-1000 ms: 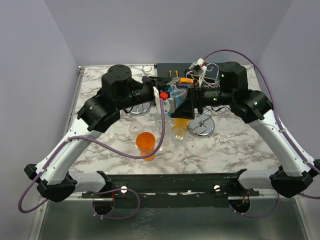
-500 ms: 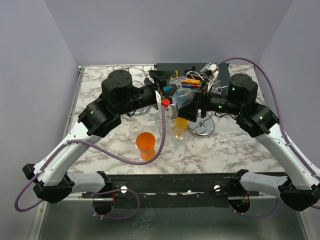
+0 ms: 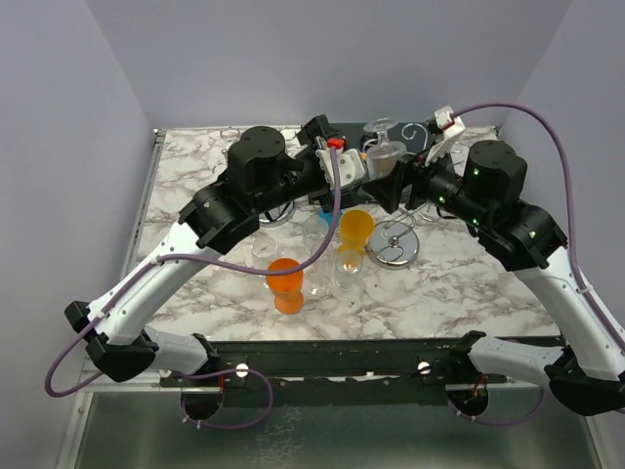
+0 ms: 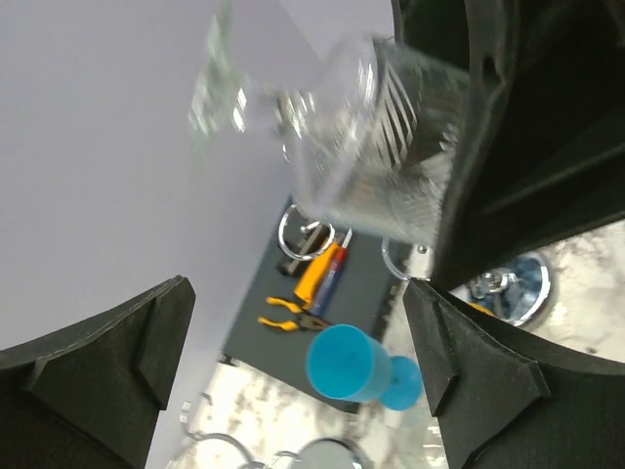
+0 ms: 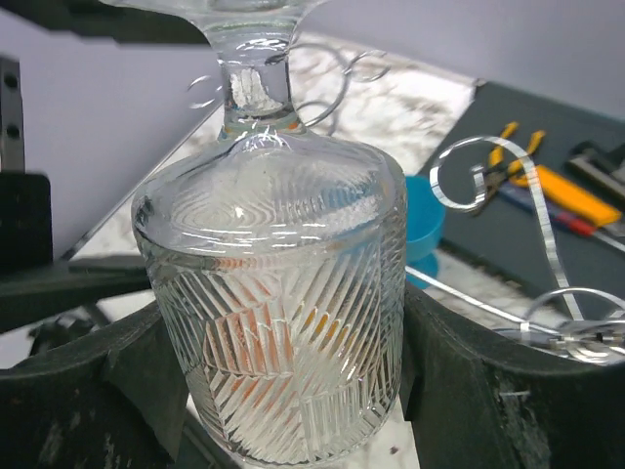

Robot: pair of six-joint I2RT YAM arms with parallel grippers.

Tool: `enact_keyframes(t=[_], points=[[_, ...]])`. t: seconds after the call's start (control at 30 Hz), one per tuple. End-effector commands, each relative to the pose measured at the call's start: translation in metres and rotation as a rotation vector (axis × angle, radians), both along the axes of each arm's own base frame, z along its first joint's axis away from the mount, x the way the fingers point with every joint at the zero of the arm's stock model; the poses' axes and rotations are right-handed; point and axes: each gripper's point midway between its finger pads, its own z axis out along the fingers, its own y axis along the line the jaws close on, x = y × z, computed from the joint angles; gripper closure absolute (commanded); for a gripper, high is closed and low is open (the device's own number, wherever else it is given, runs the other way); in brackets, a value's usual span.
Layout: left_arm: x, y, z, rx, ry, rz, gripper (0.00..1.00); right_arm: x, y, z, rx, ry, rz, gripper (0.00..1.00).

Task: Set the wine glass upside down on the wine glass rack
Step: Turn the wine glass upside down at the wine rack.

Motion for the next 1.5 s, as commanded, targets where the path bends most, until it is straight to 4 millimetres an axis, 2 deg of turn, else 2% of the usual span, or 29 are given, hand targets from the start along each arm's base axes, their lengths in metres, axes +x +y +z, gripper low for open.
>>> enact_keyframes(t=[0.0,0.13,0.27,0.4,0.57,0.67,0.77,0.9,1.07,1.2,1.33,1.47], points=[[0.006,-0.002,-0.007,-0.112,0.211,0.083,0.01,0.034,-0.036,0.049,-0.004,-0.194,-0.247,1.0],[0.014,-0.004,-0.018,-0.139,0.303,0.104,0.02,0.05,-0.052,0.055,-0.042,-0.227,-0.361,1.0],[0.028,-0.011,-0.03,-0.135,0.358,0.107,0.07,0.058,-0.084,0.054,-0.075,-0.241,-0.539,1.0],[0.043,-0.027,-0.027,-0.13,0.392,0.052,0.15,0.058,-0.115,0.047,-0.125,-0.229,-0.689,1.0],[0.051,-0.056,-0.017,-0.069,0.328,-0.072,0.14,0.049,-0.148,0.044,-0.142,-0.231,-0.831,1.0],[0.054,-0.072,-0.015,-0.024,0.29,-0.151,0.14,0.048,-0.154,0.045,-0.146,-0.243,-0.856,1.0],[0.042,-0.083,-0.031,0.075,0.272,-0.273,0.14,0.048,-0.162,0.048,-0.155,-0.254,-0.895,1.0],[0.037,-0.092,-0.052,0.18,0.226,-0.348,0.14,0.048,-0.169,0.056,-0.135,-0.281,-0.935,1.0],[0.026,-0.108,-0.05,0.13,0.326,-0.383,0.1,0.049,-0.173,0.057,-0.143,-0.276,-0.961,1.0],[0.021,-0.12,-0.047,0.042,0.48,-0.361,0.09,0.04,-0.181,0.059,-0.136,-0.28,-0.974,1.0],[0.026,-0.13,-0.044,-0.069,0.619,-0.302,0.13,0.026,-0.191,0.069,-0.093,-0.295,-0.974,1.0],[0.028,-0.138,-0.046,-0.121,0.686,-0.285,0.17,0.018,-0.192,0.07,-0.081,-0.278,-0.953,1.0]])
